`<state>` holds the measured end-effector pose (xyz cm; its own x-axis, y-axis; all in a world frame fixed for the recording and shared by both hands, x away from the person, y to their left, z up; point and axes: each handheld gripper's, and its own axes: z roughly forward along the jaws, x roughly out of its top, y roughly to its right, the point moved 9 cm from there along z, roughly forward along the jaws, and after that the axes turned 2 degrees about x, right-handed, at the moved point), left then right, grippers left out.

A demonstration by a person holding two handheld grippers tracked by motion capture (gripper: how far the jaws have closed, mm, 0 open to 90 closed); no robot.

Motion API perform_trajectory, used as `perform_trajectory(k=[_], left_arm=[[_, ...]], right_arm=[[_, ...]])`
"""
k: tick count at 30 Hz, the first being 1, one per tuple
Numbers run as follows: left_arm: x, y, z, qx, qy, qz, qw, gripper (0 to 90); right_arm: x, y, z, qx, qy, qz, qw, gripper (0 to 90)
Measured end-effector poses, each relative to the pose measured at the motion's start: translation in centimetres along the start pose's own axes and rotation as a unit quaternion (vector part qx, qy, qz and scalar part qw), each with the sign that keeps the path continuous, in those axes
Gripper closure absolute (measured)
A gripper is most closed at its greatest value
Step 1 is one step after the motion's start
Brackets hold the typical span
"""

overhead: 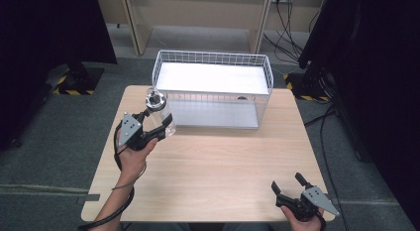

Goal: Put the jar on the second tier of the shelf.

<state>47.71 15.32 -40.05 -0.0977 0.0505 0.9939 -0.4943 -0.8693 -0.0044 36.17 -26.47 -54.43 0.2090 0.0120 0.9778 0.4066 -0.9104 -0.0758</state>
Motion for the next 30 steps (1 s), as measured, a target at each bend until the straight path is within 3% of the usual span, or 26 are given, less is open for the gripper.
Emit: perform_trajectory(k=[30], left_arm=[[3.5,0.9,3.4,0.004,0.011,0.009,0.9999,31.3]], right_arm=[[0.0,0.0,0.0,0.001,0.000,0.003,1.0000,3.6]])
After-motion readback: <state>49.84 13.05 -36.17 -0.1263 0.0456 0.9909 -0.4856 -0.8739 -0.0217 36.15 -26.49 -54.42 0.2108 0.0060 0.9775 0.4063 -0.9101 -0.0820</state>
